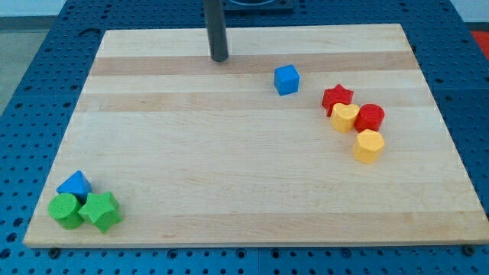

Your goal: Move your arm closer to the blue cube

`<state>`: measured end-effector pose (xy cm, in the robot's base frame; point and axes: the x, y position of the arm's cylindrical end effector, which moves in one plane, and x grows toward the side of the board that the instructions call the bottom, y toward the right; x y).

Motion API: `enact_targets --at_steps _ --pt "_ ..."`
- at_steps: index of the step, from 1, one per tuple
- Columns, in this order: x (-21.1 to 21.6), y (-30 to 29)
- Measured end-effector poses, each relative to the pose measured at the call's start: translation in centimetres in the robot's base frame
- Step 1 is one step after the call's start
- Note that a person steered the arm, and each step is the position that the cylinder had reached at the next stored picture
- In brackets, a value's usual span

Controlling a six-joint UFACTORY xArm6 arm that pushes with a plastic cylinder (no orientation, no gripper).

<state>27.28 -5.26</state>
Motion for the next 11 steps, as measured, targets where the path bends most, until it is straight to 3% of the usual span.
enact_targets --at_steps 8,11 --pt "-0.1 14.4" --pt "4.0 15.0"
